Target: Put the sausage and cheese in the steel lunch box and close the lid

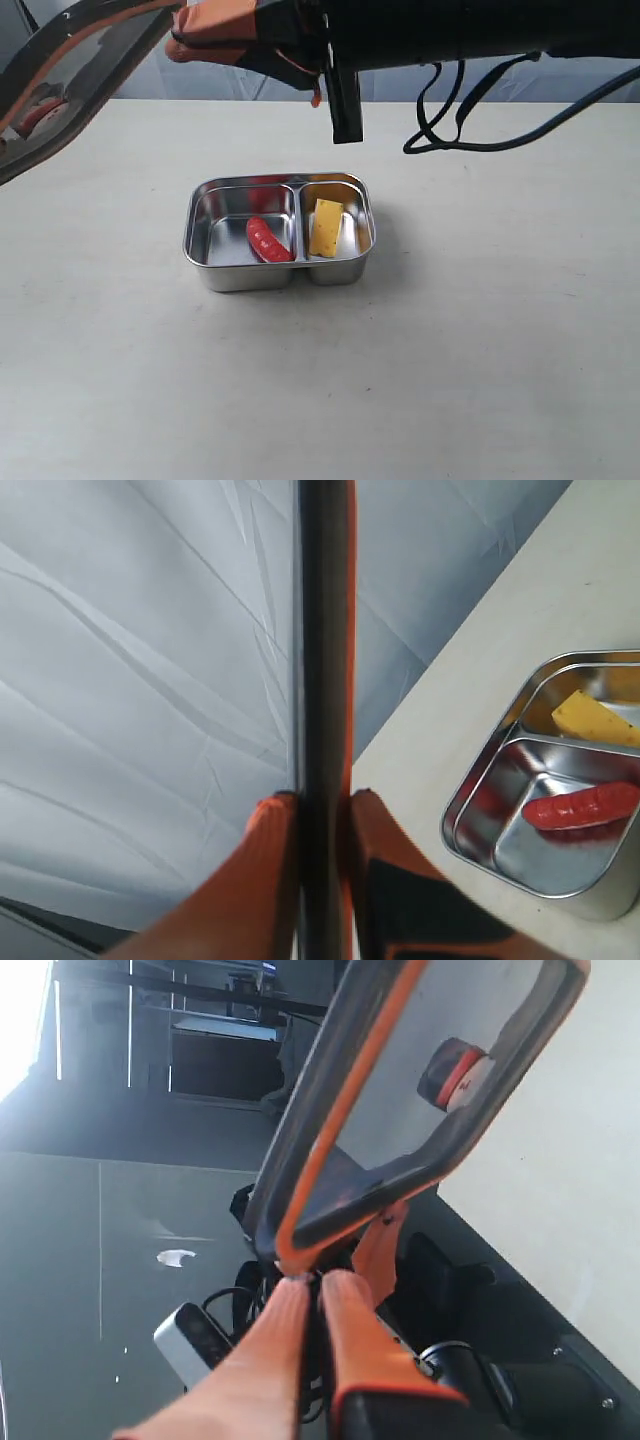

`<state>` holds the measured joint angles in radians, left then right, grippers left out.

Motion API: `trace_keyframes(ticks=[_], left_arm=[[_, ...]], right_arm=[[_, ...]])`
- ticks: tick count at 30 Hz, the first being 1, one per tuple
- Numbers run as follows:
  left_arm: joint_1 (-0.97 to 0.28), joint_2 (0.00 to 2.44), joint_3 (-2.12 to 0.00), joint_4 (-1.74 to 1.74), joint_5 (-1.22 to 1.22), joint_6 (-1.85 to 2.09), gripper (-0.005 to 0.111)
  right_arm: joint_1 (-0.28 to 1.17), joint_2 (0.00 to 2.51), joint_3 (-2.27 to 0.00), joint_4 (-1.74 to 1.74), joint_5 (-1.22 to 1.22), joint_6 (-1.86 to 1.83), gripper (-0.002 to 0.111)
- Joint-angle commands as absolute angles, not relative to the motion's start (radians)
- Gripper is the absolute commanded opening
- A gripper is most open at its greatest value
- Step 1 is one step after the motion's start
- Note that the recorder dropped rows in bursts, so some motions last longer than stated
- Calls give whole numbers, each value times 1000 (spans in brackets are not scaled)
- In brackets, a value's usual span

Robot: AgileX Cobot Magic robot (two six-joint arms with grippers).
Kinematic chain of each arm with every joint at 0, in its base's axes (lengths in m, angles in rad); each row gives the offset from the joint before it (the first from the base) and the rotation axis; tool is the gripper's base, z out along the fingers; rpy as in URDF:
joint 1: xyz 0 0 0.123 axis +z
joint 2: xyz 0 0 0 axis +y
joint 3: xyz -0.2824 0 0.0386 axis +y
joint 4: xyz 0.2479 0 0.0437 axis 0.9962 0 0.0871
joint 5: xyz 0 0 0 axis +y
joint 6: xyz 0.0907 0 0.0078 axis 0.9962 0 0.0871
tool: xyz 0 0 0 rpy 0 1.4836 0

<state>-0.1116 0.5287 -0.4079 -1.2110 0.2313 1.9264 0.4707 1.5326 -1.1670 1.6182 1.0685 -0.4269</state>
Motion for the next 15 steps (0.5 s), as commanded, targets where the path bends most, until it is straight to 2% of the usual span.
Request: trace_keyframes(ticks=[1, 2, 3, 4, 8, 15], left_arm=[[-168, 523, -409, -1164, 224, 1921, 0], [-178, 523, -409, -1151, 225, 1921, 0], [-183, 525, -409, -1141, 225, 1921, 0], [-184, 525, -409, -1144, 230, 1921, 0], [-184, 525, -409, -1142, 252, 1921, 0], [-184, 525, -409, -1144, 293, 1921, 0]], right_arm=[[471, 1535, -1170, 1625, 1058, -441, 48], [474, 1535, -1170, 1627, 1045, -441, 65], [483, 1535, -1170, 1627, 1025, -436, 71], [503, 1537, -1170, 1627, 992, -407, 70], [596, 1567, -1170, 1672, 822, -336, 53], [631, 1621, -1195, 1730, 864, -339, 53]])
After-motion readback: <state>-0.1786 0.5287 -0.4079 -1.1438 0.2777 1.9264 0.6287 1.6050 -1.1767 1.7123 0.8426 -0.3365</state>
